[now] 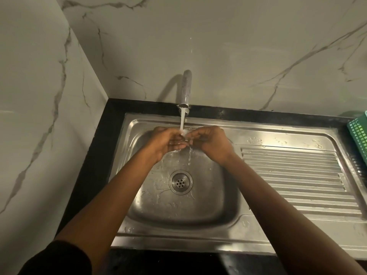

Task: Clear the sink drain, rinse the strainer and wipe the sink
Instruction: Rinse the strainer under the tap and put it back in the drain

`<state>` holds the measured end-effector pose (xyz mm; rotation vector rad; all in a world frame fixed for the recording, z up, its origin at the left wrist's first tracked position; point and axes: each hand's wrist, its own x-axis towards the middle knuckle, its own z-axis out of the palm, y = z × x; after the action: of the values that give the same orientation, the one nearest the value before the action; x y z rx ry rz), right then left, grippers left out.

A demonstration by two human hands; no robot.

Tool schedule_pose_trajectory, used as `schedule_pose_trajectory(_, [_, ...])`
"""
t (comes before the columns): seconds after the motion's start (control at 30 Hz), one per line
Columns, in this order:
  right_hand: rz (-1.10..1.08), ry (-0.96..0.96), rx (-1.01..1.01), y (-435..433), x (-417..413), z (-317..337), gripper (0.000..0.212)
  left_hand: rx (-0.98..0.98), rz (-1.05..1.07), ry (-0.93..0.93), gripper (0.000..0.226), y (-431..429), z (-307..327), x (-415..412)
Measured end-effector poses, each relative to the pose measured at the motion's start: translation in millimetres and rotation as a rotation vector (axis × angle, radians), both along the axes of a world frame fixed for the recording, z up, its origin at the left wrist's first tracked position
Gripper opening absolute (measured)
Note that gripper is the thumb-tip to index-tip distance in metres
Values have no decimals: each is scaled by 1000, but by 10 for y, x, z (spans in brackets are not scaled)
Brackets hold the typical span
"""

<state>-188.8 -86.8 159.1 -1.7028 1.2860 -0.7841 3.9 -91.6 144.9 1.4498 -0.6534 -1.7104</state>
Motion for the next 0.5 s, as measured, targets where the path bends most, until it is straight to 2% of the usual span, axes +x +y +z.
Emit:
schedule_pose_trajectory(0.1, [1,-15,36,50,50,-47,25,-23,102,-49,8,16,-69,91])
schedule_pose_trajectory(0.23, [-128,-79,35,48,116,-101,28,-51,153,-80,14,61,-119,157])
schedule_pose_trajectory(0.33, [-198,-33,54,17,178,-120,35,-104,142,-99,24,119,-129,198])
schedule_pose_trajectory(0.43, [-160,14,57,-11,237,-102,29,-154,163,-139,28,183,-119,212])
schedule_pose_trajectory(0.5, [-129,9,93,-47,278,-103,33,-169,198,-149,29,230,-96,227])
